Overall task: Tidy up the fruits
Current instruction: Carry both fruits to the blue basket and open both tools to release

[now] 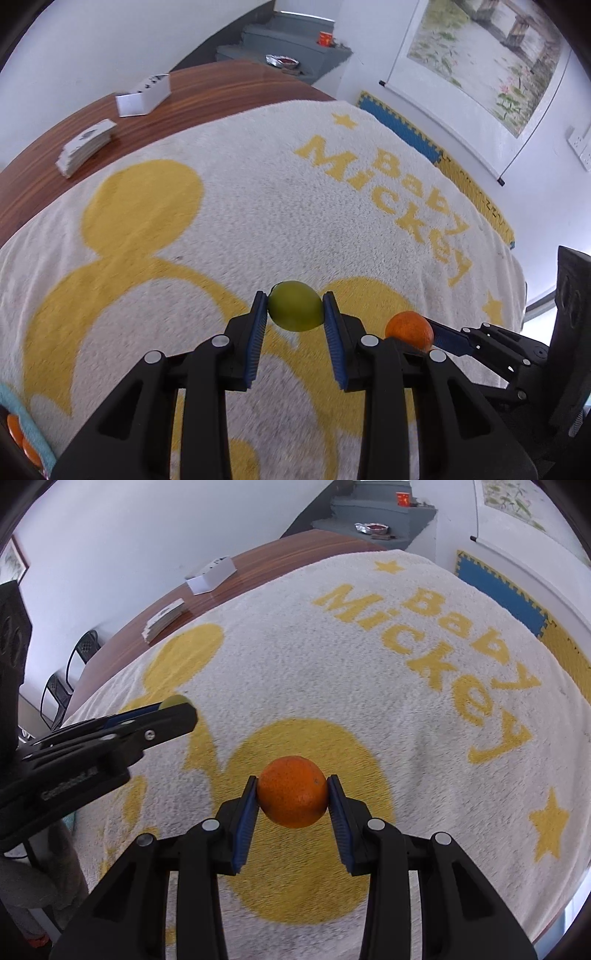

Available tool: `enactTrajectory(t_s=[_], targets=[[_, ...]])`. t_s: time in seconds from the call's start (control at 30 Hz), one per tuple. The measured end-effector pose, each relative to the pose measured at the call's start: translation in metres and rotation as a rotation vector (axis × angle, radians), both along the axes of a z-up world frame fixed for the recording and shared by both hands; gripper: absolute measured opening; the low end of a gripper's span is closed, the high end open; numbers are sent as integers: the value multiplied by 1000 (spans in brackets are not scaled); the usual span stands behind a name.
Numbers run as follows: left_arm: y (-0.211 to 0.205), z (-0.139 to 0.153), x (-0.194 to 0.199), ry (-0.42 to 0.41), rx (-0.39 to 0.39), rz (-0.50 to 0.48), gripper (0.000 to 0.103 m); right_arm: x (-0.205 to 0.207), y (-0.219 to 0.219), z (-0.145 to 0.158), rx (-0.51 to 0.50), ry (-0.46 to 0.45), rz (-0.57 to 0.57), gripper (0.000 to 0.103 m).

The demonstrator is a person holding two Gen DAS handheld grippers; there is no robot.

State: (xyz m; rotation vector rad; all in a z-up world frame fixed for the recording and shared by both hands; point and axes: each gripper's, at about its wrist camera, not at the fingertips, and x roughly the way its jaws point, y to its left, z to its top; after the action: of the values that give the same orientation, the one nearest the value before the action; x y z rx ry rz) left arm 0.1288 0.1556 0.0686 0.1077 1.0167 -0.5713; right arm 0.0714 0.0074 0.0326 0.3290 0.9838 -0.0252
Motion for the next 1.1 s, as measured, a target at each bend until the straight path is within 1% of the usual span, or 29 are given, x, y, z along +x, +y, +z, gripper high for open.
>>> enactTrajectory(t_s=[0.17, 0.37, 0.7, 0.93, 1.1], targets=[[37, 11, -16, -12, -12, 59, 31, -4, 27, 6, 3, -12, 39, 37], [86, 15, -33, -21, 16, 135, 32, -11, 66, 11, 12, -16, 97, 37], [176, 28, -62, -36, 29, 244, 32, -21, 146, 29, 20, -46, 198, 37], [234, 39, -83, -56, 30, 301, 32, -26, 201, 43, 24, -75, 267, 37], [274, 40, -97, -60, 33, 347, 32, -31, 240, 52, 25, -92, 319, 37]])
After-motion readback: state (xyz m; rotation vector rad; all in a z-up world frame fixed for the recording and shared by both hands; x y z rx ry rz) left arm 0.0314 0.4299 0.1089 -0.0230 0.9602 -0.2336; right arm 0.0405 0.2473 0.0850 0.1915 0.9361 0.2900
